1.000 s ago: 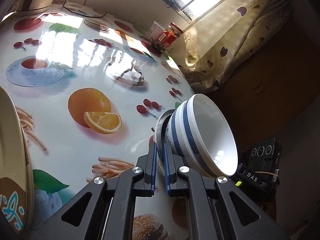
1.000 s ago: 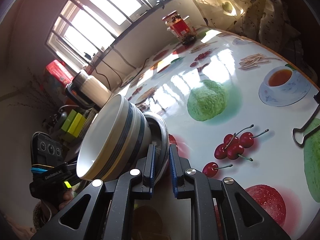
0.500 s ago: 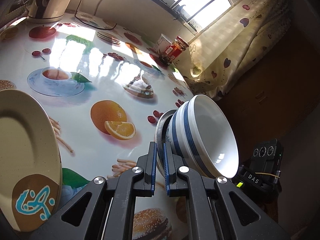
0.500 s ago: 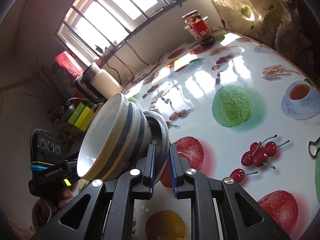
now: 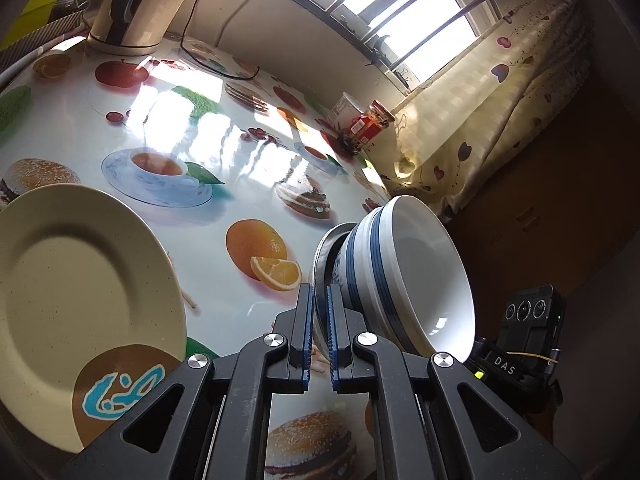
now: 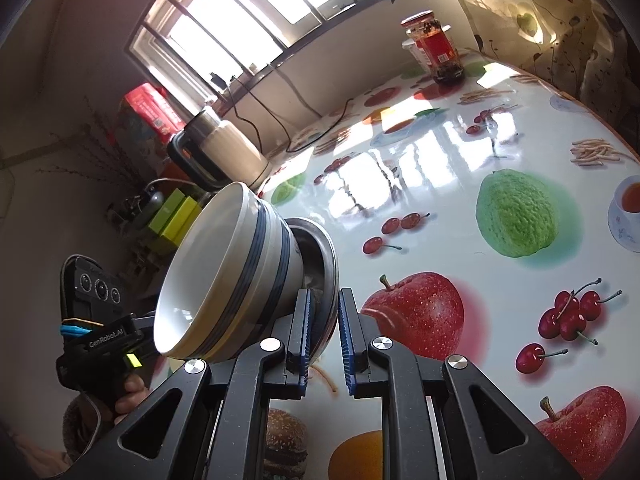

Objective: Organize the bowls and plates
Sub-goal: 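Carry the basin with bowls over the cream plate stack with both tools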

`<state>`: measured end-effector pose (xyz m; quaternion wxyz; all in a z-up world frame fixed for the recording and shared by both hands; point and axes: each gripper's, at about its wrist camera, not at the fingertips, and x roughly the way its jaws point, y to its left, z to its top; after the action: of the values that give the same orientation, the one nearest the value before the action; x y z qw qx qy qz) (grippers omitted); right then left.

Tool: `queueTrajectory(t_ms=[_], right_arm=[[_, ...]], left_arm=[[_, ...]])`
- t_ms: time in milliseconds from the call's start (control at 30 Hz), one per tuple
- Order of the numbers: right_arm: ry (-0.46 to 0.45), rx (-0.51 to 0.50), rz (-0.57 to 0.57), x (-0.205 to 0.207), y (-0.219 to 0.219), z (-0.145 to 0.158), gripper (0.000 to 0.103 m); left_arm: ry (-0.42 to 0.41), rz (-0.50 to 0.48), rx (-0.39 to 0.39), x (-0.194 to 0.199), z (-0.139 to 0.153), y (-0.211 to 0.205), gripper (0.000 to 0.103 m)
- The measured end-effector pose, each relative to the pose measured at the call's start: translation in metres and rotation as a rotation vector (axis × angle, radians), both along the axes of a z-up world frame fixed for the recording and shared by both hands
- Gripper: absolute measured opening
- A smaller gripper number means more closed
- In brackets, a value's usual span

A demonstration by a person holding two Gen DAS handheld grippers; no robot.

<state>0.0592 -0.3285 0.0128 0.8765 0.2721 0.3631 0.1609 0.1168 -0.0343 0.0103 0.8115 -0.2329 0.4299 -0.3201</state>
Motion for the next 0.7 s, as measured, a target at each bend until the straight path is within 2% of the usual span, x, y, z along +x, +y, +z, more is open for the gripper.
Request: queueTrajectory(t_ms=[700], right_arm=[[0.009,-0.002,0.086,0.023,0.044,0.010,0.014]], left_arm=[[-0.023,0.110,-0.006,-0.008,0.011,0.047,0.004]])
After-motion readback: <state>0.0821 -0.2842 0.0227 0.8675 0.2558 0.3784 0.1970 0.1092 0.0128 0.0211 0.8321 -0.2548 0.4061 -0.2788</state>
